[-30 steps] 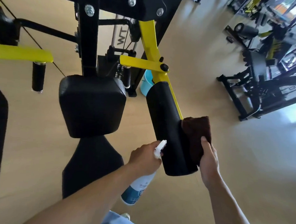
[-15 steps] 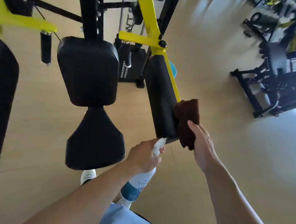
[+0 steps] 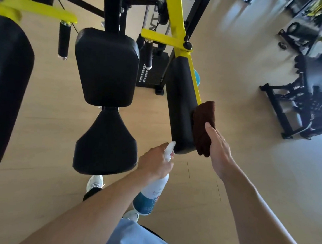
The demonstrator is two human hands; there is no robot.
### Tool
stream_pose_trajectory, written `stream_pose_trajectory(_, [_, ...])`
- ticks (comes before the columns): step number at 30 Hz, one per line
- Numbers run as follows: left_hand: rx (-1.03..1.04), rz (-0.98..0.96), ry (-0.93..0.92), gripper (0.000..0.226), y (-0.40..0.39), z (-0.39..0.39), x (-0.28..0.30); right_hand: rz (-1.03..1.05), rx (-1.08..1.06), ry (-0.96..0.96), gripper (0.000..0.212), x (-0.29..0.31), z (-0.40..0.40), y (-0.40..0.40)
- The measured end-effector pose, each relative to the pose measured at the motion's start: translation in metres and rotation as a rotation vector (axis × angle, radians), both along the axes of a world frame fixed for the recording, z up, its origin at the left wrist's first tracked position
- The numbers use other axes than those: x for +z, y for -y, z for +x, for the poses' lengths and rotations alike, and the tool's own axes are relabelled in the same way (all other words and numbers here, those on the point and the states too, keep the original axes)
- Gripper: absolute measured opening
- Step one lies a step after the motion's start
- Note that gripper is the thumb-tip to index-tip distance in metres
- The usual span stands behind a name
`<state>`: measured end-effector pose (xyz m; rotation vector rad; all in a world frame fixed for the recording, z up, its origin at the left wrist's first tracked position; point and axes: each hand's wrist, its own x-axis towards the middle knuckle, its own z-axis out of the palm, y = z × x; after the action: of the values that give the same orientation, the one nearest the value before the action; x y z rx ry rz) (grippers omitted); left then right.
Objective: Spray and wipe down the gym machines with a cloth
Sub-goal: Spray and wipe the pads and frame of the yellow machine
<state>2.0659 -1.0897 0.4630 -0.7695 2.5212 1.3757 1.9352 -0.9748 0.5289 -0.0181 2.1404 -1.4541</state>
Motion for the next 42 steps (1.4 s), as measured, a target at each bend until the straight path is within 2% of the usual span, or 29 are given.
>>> stream_pose_trajectory(2, [0.035,-0.017,0.013,0.019,0.004,-0.002,0.000,0.045,0.046,-0.035,0.056,-0.004,0.001,0.004])
stream_pose_trajectory(4, [0.058,-0.008,0.039,0.010,0.011,-0.006,0.001,0.116,0.091,-0.094,0.084,-0.007,-0.002,0.007])
stream_pose_trajectory(5, [0.067,0.013,0.052,0.012,0.015,-0.008,0.001,0.162,0.136,-0.144,0.085,-0.007,-0.005,0.009])
stream_pose_trajectory(7, [0.071,0.057,0.075,0.022,0.021,-0.012,0.002,0.324,0.305,-0.331,0.060,-0.004,-0.007,0.013])
stream_pose_trajectory(8, [0.078,0.082,0.087,0.030,0.024,-0.014,0.003,0.427,0.387,-0.423,0.057,-0.004,-0.006,0.015])
stream_pose_trajectory(12, [0.204,0.171,0.060,0.037,0.042,-0.024,0.002,0.669,0.463,-0.695,0.075,-0.014,-0.001,0.033])
stream_pose_trajectory(15, [0.245,0.175,0.012,0.040,0.062,-0.038,0.004,0.801,0.570,-0.915,0.071,-0.024,-0.013,0.060])
stream_pose_trajectory(20, [0.272,0.160,-0.011,0.040,0.103,-0.062,0.008,0.980,0.730,-1.071,0.064,-0.033,-0.064,0.128])
stream_pose_trajectory(25, [0.254,0.126,-0.039,0.039,0.143,-0.078,0.005,1.066,0.764,-1.073,0.066,-0.030,-0.128,0.208])
stream_pose_trajectory(28, [0.253,0.100,-0.064,0.038,0.163,-0.081,0.003,1.121,0.788,-1.039,0.055,-0.026,-0.151,0.245])
stream_pose_trajectory(30, [0.237,0.108,-0.070,0.037,0.172,-0.081,0.003,1.181,0.855,-1.093,0.046,-0.023,-0.156,0.257])
stream_pose_trajectory(33, [0.206,0.117,-0.063,0.034,0.181,-0.076,0.000,1.249,1.148,-1.205,0.041,-0.015,-0.149,0.253])
stream_pose_trajectory(36, [0.157,0.159,-0.061,0.030,0.186,-0.068,-0.005,1.335,1.509,-1.247,0.042,-0.022,-0.106,0.212])
stream_pose_trajectory(38, [0.086,0.168,-0.066,0.028,0.190,-0.063,-0.006,1.408,1.771,-1.079,0.041,-0.035,-0.059,0.170])
stream_pose_trajectory(40, [0.015,0.174,-0.057,0.025,0.194,-0.060,-0.007,1.454,2.000,-0.793,0.042,-0.045,-0.019,0.134])
stream_pose_trajectory(42, [-0.014,0.200,-0.050,0.025,0.197,-0.057,-0.006,1.477,2.035,-0.591,0.048,-0.046,-0.002,0.122])
